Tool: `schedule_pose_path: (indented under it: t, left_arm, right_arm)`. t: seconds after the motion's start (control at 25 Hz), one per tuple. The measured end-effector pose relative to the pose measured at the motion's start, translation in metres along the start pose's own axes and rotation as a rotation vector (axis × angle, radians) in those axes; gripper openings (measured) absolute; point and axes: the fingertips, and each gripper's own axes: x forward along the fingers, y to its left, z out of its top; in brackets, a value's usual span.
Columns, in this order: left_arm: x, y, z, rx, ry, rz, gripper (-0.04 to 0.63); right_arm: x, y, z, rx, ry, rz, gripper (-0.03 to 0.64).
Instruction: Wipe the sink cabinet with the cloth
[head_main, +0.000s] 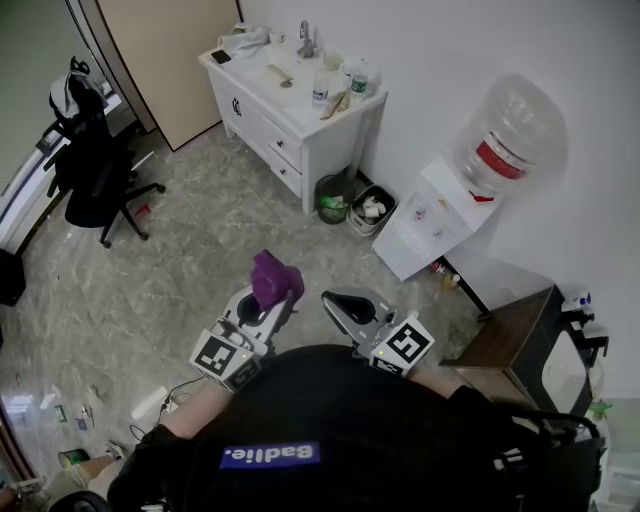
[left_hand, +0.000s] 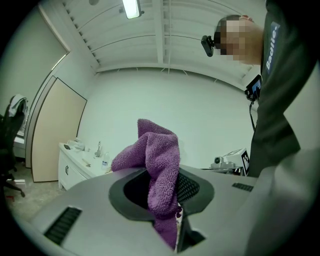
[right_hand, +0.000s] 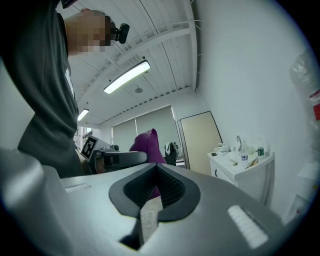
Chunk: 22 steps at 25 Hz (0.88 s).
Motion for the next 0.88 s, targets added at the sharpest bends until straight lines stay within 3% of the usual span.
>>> schedule_pose_path:
  t: [0.24,0.44,0.68,0.88]
  left_arm:
    - [0.018,-0.007,-0.011,-0.014,0.004,0.045,0.084]
    - [0.033,0.012,-0.010,-0.018,-0.001,0.059,0.084]
    - [0.058,0.068,-0.001,-0.025,-0.012,0.035,0.084]
    - [0.089,0.145,0.016,-0.035,-0.017,-0.001,0.084]
  right_arm:
    - [-0.014,-0.020,-0.009,0.030,0.016,0.037,-0.005]
    - [-0.003,-0.042,-0.009,0.039,0.030,0.044,-0.005]
    - [0.041,-0.082,-0.006,0.010,0.062,0.025,-0.005]
    - [0.105,-0.128,0.005,0.020,0.064,-0.024,-0.005]
